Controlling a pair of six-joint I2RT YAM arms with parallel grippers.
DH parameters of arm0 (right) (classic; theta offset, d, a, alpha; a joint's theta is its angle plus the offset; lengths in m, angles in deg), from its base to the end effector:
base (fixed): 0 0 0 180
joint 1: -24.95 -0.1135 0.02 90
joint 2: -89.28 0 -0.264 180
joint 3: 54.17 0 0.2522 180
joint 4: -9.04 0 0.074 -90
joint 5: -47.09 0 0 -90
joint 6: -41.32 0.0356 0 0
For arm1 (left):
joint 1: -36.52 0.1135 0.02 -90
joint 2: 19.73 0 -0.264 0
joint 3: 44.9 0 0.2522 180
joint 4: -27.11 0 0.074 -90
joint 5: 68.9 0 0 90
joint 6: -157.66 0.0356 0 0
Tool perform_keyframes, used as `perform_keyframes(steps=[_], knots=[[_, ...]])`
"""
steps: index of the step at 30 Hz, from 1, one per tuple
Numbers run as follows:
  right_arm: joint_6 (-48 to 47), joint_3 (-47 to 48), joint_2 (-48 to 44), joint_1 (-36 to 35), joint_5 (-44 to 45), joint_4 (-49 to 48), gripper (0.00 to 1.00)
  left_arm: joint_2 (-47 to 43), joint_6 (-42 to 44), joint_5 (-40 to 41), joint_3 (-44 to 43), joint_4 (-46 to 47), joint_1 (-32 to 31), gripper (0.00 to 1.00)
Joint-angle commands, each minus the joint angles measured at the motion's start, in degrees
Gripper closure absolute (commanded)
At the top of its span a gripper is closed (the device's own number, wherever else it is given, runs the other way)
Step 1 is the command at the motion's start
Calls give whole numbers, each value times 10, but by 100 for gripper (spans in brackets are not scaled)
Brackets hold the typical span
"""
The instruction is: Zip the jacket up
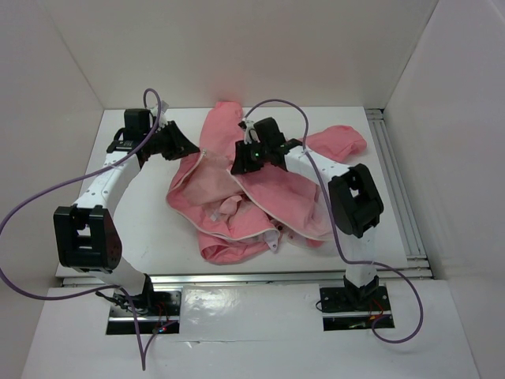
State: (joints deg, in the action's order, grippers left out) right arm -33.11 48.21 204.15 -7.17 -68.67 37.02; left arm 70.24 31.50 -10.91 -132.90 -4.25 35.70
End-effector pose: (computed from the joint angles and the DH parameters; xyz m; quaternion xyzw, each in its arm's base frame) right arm 0.3796 0.2566 0.2296 -0.2198 0.8625 0.3502 0.2917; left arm 0.3587 -0.0240 0.3116 -0.1321 0.8459 -0.3748 0.3557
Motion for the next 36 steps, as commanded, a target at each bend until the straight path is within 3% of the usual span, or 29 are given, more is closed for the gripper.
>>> perform_keyframes(steps=[1, 10, 24, 28, 33, 36], knots=[[4, 9, -28, -7, 25, -15, 65, -17, 8, -4, -3, 7, 1, 100], [4, -69, -132, 13, 103, -8, 66, -23, 19, -4, -3, 7, 1, 100], [28, -165, -246, 57, 95, -34, 71, -23, 7, -11, -15, 8, -9, 100], [20, -116, -209, 38, 77, -11, 57, -23, 7, -11, -21, 8, -9, 100], [-9, -34, -123, 0, 77, 11, 32, -23, 2, -11, -21, 8, -15, 100], [-15, -1, -84, -5, 77, 18, 28, -23, 2, -11, -21, 8, -15, 100]])
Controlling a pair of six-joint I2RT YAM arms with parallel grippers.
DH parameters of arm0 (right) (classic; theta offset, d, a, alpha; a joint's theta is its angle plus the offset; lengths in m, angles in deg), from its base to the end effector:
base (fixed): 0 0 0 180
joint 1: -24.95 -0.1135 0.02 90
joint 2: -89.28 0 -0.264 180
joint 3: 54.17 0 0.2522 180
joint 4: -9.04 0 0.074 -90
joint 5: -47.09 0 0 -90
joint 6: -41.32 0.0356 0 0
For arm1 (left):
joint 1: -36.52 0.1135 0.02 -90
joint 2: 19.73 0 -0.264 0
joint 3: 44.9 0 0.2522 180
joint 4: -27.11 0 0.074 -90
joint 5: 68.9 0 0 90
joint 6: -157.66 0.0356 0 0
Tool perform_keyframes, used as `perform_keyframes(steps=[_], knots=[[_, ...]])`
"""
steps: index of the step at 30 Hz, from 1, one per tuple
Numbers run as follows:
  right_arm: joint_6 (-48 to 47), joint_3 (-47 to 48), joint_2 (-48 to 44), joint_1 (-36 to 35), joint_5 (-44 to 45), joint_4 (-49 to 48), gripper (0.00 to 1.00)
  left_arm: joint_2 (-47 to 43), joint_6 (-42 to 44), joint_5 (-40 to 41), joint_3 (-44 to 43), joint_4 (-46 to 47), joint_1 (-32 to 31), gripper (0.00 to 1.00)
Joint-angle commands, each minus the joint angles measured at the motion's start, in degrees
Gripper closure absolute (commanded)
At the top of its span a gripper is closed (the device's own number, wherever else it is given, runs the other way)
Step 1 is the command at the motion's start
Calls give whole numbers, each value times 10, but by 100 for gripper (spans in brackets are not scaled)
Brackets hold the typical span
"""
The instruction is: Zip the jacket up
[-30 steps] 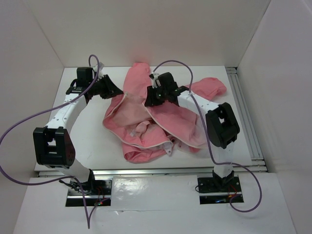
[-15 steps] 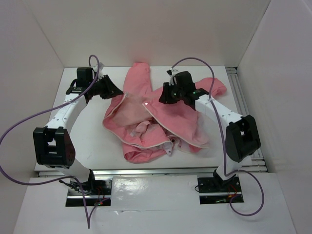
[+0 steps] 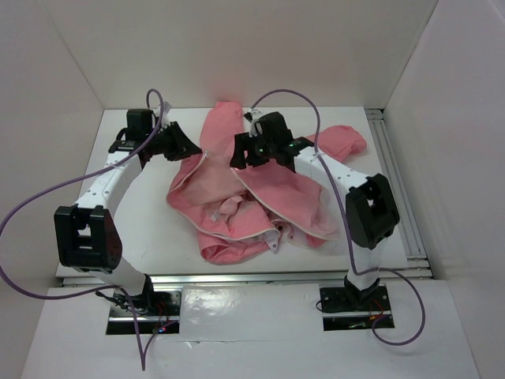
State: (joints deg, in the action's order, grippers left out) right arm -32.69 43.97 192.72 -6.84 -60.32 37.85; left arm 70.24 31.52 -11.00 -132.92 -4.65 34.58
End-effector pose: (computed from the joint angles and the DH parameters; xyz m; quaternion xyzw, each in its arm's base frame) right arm 0.3530 0.2313 0.2864 -0.1903 0.8552 0.3098 0.3694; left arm 0.3577 -0.0310 0.3111 -0.1245 0.8483 -0.3783 0.3490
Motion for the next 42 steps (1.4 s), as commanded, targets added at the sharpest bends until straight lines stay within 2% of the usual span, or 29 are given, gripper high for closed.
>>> perform_keyframes(steps=[1, 5, 8, 9, 11, 12, 13, 16, 18, 20, 21, 28, 35, 42], knots=[[-19, 48, 39, -13, -6, 16, 28, -23, 2, -10, -20, 12, -4, 100], [-25, 77, 75, -19, -1, 27, 28, -23, 2, -10, -20, 12, -9, 100], [-25, 77, 87, -19, 17, 27, 35, -23, 2, -10, -20, 12, -14, 100], [-25, 77, 87, -19, 22, 27, 40, -17, 2, -10, -20, 12, -14, 100], [-25, 77, 92, -19, 22, 27, 45, -17, 2, -10, -20, 12, -14, 100], [-25, 77, 92, -19, 29, 22, 50, -17, 2, -10, -15, 12, -14, 100], [-19, 77, 92, -19, 29, 22, 59, -17, 2, -10, -15, 17, -14, 100], [-19, 77, 92, -19, 29, 22, 69, -17, 2, -10, -15, 17, -14, 100], [-14, 70, 86, -19, 29, 16, 80, -17, 2, -10, -15, 17, -14, 100], [-14, 55, 71, -19, 29, 10, 86, -17, 2, -10, -15, 17, -14, 100], [-9, 48, 65, -19, 29, -4, 93, -17, 2, -10, -15, 17, -14, 100], [16, -45, -57, -19, 69, -47, 92, -17, 2, -10, -15, 17, -30, 100], [45, -126, -147, 19, 69, -67, 92, -12, -4, -10, -32, 23, -47, 100], [117, -224, -208, 24, 34, -211, 93, -24, -66, 9, 3, 96, -92, 100]])
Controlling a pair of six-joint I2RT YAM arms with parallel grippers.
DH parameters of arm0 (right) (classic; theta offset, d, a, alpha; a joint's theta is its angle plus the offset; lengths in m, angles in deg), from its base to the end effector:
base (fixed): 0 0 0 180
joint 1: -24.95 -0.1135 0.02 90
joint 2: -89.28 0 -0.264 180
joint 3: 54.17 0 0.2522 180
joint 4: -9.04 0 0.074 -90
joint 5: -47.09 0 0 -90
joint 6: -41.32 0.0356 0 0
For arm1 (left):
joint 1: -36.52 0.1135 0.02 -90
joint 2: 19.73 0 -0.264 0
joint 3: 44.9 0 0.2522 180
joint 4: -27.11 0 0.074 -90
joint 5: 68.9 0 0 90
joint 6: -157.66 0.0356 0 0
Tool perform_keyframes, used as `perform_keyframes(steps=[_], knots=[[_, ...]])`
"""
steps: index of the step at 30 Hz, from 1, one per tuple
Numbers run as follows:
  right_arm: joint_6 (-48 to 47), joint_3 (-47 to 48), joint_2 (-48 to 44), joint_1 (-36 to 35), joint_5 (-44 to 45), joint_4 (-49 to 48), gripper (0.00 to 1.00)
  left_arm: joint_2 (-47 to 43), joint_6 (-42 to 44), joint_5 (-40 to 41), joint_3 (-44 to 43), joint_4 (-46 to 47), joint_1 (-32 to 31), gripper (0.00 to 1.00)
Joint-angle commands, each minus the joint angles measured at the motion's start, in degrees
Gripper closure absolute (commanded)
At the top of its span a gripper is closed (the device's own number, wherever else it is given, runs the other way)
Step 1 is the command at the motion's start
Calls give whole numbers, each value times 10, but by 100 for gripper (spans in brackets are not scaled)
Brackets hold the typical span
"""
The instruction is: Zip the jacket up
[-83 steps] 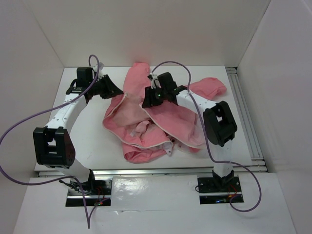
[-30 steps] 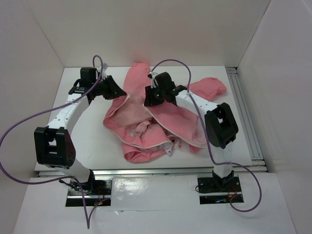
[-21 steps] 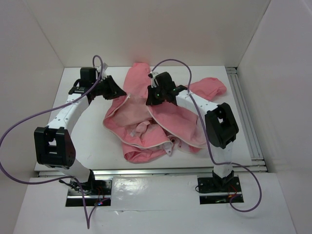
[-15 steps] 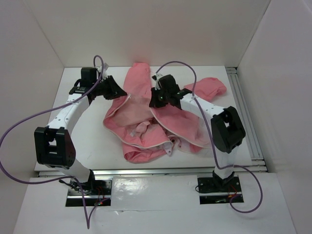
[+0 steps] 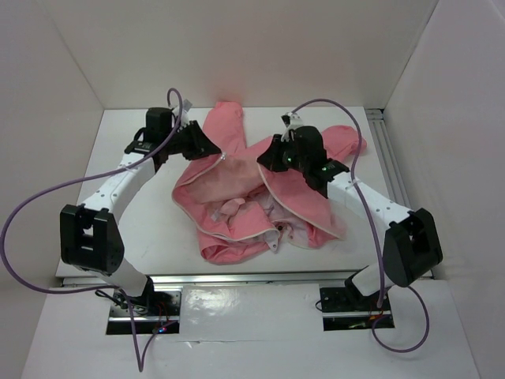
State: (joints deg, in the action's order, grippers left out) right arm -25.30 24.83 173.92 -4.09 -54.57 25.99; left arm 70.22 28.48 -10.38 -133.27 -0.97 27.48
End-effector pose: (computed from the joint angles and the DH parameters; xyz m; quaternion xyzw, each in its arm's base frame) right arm 0.2997 0.1746 0.3097 -0.0972 0.8238 0.3196 0.4580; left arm 0.3551 -0.0753 0.3189 -0.0847 0.8389 -0.4117 0.3457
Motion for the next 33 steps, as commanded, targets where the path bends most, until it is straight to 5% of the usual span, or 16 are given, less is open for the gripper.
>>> perform_keyframes(steps=[1, 14, 33], knots=[[52, -41, -27, -3, -34, -121, 93, -31, -42, 9, 7, 68, -21, 100], [133, -117, -33, -48, -24, -310, 95, -61, -111, 54, 3, 73, -40, 100], [141, -99, -4, -77, 0, -349, 96, -74, -150, 93, 28, 113, -53, 100]])
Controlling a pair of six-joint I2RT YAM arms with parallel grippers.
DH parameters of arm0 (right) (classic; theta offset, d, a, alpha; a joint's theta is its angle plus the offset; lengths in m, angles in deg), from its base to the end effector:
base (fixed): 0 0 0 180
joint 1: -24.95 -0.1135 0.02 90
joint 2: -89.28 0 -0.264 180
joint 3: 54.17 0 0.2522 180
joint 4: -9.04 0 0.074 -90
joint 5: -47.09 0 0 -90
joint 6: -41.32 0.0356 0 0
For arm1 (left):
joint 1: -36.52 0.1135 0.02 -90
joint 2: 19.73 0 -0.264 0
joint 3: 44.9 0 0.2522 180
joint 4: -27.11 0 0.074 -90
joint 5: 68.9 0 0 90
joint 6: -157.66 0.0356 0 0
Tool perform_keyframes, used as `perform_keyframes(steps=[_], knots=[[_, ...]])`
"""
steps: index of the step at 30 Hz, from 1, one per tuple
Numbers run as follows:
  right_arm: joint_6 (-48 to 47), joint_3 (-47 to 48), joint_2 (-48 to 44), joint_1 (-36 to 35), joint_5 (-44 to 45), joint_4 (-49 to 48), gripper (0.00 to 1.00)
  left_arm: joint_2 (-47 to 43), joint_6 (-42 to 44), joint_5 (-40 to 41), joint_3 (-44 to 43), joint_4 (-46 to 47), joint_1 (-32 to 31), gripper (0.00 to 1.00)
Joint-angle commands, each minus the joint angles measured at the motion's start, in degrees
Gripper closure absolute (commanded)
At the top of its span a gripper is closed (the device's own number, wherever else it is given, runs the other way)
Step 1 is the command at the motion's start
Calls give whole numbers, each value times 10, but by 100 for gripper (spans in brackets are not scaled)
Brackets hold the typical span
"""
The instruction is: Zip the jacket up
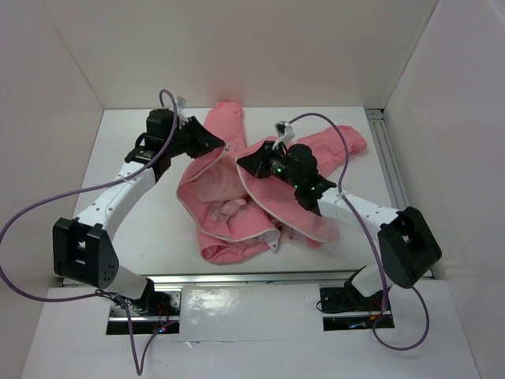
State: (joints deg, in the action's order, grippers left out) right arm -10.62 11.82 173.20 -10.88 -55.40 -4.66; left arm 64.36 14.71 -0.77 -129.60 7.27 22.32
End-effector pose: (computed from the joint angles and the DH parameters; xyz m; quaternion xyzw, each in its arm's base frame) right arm 0.2715 0.2055 0.2904 -0.0598 0.7297 0.4703 0.4928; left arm 0.3322 -0.0977 0.3435 -0.1619 0.7916 -0.4433 0.3882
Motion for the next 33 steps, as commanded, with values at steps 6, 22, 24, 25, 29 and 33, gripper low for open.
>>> perform_keyframes(steps=[6, 22, 24, 25, 29, 33], knots=[[-11, 50, 20, -14, 3, -42, 96, -16, -12, -8, -9, 31, -1, 100], [-17, 78, 48, -14, -9, -43, 96, -10, -12, -24, 2, 36, -7, 100], [-17, 78, 48, -14, -14, -43, 96, -10, -12, -24, 2, 42, -7, 100], [-17, 84, 54, -14, -14, -43, 96, -10, -12, -24, 2, 42, -7, 100], [-22, 84, 54, -14, -9, -48, 96, -10, -12, -24, 2, 42, -7, 100], [-22, 89, 54, -14, -14, -48, 96, -10, -12, -24, 2, 42, -7, 100]])
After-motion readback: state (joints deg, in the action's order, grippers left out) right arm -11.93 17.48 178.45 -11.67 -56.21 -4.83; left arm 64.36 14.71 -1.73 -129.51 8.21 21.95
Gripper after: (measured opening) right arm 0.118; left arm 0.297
